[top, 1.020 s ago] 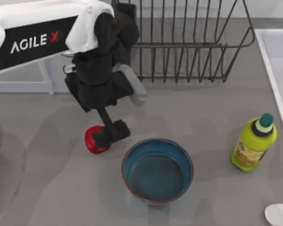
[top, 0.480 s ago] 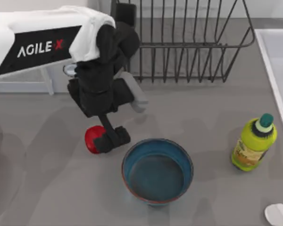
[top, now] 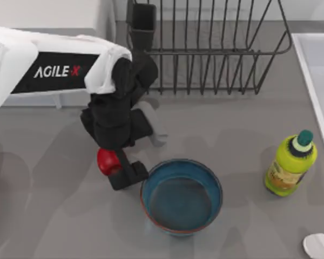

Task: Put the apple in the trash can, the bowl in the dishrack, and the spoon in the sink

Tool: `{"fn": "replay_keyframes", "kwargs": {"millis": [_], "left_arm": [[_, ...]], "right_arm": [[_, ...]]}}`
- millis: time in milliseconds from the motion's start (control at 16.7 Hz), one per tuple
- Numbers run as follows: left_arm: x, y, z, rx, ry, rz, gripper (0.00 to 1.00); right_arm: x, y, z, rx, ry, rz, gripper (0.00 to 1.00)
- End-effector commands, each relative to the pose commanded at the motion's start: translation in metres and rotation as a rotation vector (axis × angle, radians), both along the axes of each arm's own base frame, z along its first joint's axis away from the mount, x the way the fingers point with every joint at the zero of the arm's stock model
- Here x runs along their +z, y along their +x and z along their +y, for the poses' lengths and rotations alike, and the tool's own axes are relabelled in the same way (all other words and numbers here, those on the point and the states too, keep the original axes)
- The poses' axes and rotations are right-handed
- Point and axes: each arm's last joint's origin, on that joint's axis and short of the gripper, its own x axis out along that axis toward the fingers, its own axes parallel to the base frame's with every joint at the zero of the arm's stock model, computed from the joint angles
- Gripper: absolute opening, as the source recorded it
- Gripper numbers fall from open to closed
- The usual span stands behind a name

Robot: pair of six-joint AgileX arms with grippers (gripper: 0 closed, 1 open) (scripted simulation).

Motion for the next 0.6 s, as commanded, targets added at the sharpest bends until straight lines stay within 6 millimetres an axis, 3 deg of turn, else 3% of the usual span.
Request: {"fn": "replay_keyframes", "kwargs": {"millis": [60, 600], "left_arm": [[0.0, 0.0, 0.0, 0.0, 0.0, 0.0, 1.0], [0.0, 0.0, 0.0, 0.0, 0.0, 0.0, 0.32]], "right_arm": [[0.0, 0.0, 0.0, 0.0, 0.0, 0.0, 1.0], [0.0, 0.0, 0.0, 0.0, 0.0, 0.0, 1.0]]}}
